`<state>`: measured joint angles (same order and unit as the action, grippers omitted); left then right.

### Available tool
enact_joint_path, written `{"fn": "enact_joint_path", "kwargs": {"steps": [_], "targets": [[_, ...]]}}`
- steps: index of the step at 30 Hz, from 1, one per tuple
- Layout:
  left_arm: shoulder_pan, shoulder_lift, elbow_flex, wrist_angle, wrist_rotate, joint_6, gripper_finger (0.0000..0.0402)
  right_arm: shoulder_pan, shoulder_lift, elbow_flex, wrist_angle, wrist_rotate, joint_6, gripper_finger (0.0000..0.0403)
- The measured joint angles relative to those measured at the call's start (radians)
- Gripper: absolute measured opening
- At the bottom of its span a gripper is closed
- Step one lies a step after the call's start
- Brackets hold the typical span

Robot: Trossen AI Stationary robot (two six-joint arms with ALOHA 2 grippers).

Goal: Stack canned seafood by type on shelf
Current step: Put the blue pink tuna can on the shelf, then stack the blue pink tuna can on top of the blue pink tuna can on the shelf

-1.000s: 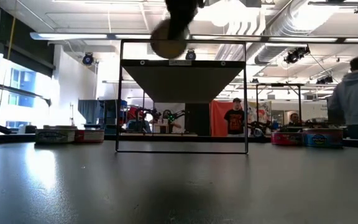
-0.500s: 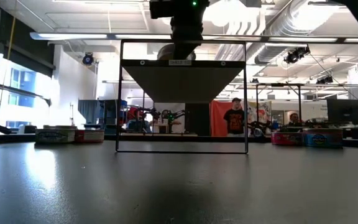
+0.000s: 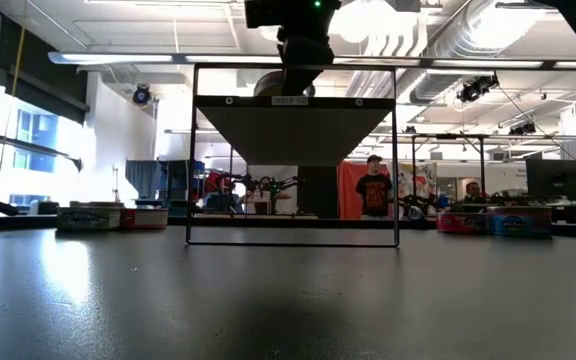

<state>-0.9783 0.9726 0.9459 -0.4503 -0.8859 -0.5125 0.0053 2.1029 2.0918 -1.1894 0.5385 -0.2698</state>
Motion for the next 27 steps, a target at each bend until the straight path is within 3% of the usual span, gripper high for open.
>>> {"fn": "enact_joint_path", "kwargs": {"steps": [8, 12, 20, 24, 27], "targets": [[0.0, 0.0, 0.0, -0.001, 0.0, 0.0, 0.0, -0.006, 0.004, 0.001, -0.007, -0.051, 0.022, 0.029], [0.0, 0.0, 0.0, -0.003, 0.0, 0.002, 0.0, 0.005, 0.004, 0.001, -0.008, -0.049, 0.025, 0.0321], [0.0, 0.0, 0.0, -0.003, 0.0, 0.018, 0.0, 0.011, 0.004, 0.042, -0.023, -0.048, 0.022, 0.0327], [0.0, 0.0, 0.0, -0.003, 0.0, 0.018, 0.0, 0.001, 0.004, 0.158, -0.08, -0.054, 0.053, 0.0328], [0.0, 0.0, 0.0, -0.003, 0.0, 0.007, 0.0, -0.007, 0.003, 0.26, -0.11, -0.138, 0.109, 0.0328]]}}
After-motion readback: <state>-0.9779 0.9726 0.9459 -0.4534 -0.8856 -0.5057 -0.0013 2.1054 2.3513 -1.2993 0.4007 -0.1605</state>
